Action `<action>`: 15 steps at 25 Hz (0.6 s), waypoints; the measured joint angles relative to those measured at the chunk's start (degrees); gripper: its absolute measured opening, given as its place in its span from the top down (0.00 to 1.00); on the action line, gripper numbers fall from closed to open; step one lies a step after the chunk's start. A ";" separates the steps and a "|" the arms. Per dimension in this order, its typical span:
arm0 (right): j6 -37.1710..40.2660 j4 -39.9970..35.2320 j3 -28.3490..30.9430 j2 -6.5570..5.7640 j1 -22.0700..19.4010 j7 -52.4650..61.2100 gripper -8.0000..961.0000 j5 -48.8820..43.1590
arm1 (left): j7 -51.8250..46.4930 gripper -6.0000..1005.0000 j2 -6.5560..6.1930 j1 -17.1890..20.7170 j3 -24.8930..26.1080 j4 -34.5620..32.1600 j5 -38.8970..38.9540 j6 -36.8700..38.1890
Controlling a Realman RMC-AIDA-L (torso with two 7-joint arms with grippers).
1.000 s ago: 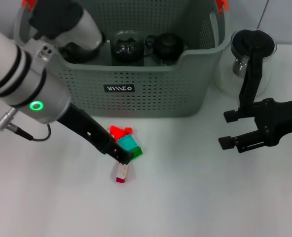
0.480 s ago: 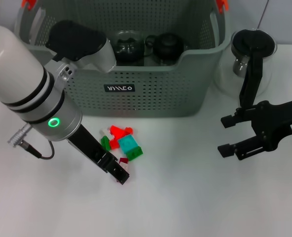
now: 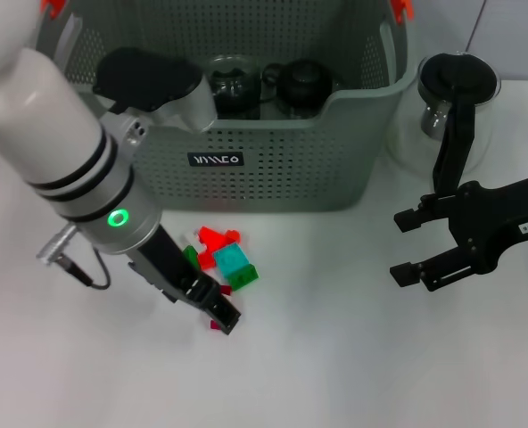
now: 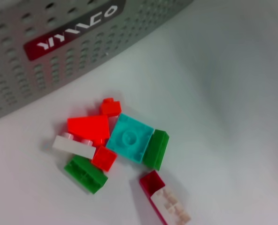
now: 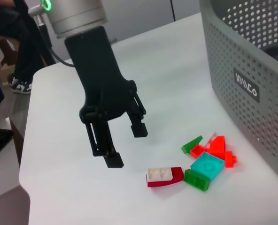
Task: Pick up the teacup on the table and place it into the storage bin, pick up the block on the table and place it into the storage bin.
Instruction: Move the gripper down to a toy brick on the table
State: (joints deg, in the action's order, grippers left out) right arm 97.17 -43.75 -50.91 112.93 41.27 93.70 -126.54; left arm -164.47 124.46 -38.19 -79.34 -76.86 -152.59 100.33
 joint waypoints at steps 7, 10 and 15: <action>-0.01 -0.02 -2.03 -0.32 0.32 -1.34 0.05 -0.05 | -3.10 0.13 0.00 -4.09 -0.26 6.95 -0.07 -3.37; 0.02 -0.04 -3.18 -0.75 0.43 -1.41 0.05 -0.05 | -4.44 0.14 -0.01 -5.08 -0.67 8.44 -0.15 -4.38; 0.05 -0.10 -4.01 -1.49 1.21 -1.81 0.05 -0.09 | -6.12 0.14 0.00 -5.94 -0.68 9.35 -0.34 -5.23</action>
State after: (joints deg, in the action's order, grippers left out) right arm 97.21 -43.85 -54.93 111.44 42.48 91.89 -126.63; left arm -170.59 124.46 -44.13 -80.02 -67.51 -152.93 95.10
